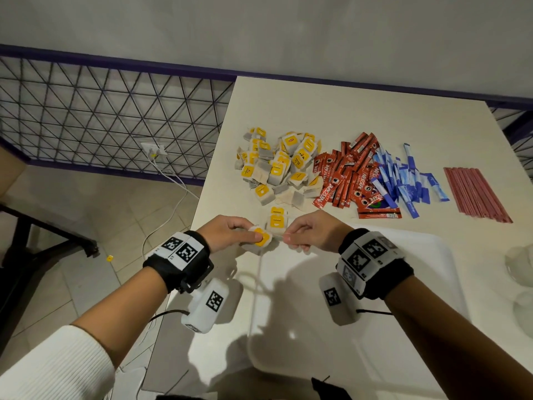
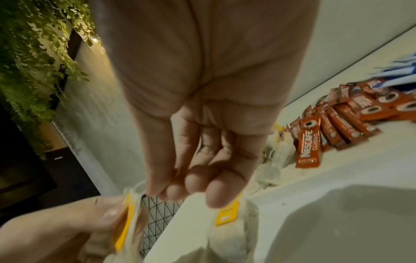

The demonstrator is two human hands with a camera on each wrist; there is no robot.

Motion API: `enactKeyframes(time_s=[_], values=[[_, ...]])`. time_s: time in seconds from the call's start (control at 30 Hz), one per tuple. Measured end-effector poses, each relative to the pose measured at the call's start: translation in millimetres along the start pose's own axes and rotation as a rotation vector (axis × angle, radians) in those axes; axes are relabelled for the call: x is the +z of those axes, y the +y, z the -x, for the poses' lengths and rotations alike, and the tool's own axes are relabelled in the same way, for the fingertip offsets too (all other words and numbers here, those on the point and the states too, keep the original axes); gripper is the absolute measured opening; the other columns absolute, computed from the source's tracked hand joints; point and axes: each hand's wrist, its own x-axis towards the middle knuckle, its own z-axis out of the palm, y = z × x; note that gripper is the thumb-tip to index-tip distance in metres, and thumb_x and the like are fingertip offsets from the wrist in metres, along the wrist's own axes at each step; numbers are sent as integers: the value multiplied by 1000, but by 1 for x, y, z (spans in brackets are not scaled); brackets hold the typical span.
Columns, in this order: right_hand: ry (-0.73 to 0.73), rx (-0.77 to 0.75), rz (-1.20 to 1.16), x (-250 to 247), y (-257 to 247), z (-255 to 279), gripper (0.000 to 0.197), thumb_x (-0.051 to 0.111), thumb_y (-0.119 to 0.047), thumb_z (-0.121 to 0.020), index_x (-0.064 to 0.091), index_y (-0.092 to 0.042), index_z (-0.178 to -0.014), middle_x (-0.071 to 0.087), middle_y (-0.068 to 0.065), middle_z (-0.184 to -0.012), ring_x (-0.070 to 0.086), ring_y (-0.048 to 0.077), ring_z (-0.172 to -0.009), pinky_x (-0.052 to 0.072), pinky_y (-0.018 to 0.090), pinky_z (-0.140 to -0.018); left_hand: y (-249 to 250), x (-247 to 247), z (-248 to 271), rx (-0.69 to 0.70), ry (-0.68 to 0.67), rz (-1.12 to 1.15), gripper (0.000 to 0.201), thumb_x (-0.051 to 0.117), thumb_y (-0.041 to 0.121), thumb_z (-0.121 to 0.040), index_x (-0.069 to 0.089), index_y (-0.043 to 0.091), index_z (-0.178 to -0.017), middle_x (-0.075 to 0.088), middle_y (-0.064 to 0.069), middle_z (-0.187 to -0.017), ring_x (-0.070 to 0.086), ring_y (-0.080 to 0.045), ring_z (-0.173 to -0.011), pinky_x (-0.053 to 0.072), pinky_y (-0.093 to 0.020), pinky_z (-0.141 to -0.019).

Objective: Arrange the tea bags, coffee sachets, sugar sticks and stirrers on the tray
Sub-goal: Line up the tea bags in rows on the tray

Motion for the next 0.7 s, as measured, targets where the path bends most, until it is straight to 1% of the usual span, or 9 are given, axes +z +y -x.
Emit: enactKeyframes(time_s=[0.07, 0.13, 0.27, 0.37, 0.43, 0.5, 0.57, 0.63, 0.7], values=[[19, -7, 46, -6, -5, -1, 17, 66, -10, -84, 67, 5, -93, 56, 2, -61, 45, -2, -40, 41, 10, -48, -1, -2, 0, -22, -42, -58, 12, 65, 9, -84, 61, 15, -75, 41, 12, -33, 35, -1, -31, 23, -6, -37], [44, -12, 46, -10, -10, -4, 17, 65, -12, -85, 68, 2, -94, 55, -1, -60, 45, -1, -40, 41, 12, -48, -4, -3, -1, -33, -83, -99, 13, 67, 10, -83, 62, 18, -74, 40, 12, -36, 32, -2, -31, 22, -8, -37], [62, 6, -84, -7, -13, -13, 18, 65, -12, -84, 67, 2, -96, 57, 1, -62, 47, 1, -43, 43, 15, -51, -8, -4, -1, -7, -163, -84, 21, 73, 9, -77, 67, 27, -67, 46, 9, -54, 30, -2, -37, 21, -12, -38], [67, 3, -150, 6, -8, -17, 19, 64, -7, -85, 66, 6, -99, 59, 6, -66, 50, 0, -45, 44, 11, -50, -9, -5, -3, 33, -141, 14, 27, 78, 11, -70, 70, 33, -57, 48, 12, -52, 31, -1, -37, 22, -11, -37], [73, 13, -143, 15, -2, -19, 20, 60, -3, -87, 65, 6, -104, 56, 6, -63, 50, 1, -44, 44, 14, -53, -8, -5, -5, 53, -101, 100, 20, 77, 18, -65, 68, 32, -54, 45, 10, -51, 29, -1, -38, 21, -12, -38], [66, 25, -98, 24, 6, -21, 21, 58, -2, -88, 65, 4, -106, 54, 6, -61, 50, 6, -48, 44, 21, -57, -9, -4, -9, 60, -60, 166, 23, 79, 18, -66, 67, 31, -52, 54, 9, -67, 30, -3, -43, 22, -12, -39], [50, 28, -99, 30, 9, -20, 19, 56, -1, -88, 66, 3, -103, 53, 5, -59, 50, 3, -46, 44, 18, -55, -12, -3, -14, 48, -46, 221, 37, 70, 7, -78, 65, 28, -48, 64, 16, -78, 33, -1, -41, 22, -12, -39], [40, 39, -128, 34, 11, -18, 19, 53, 3, -86, 67, -3, -98, 53, 4, -58, 49, 0, -44, 42, 13, -52, -13, 0, -16, 26, -61, 257, 36, 63, 3, -83, 59, 21, -52, 66, 18, -67, 31, 0, -36, 21, -11, -36], [33, 52, -160, 36, 13, -15, 23, 50, 10, -83, 65, -2, -96, 52, 3, -60, 48, 4, -50, 40, 11, -52, -14, 3, -17, 3, -59, 259, 34, 63, 6, -84, 52, 21, -56, 50, 13, -45, 28, 0, -34, 20, -11, -35]])
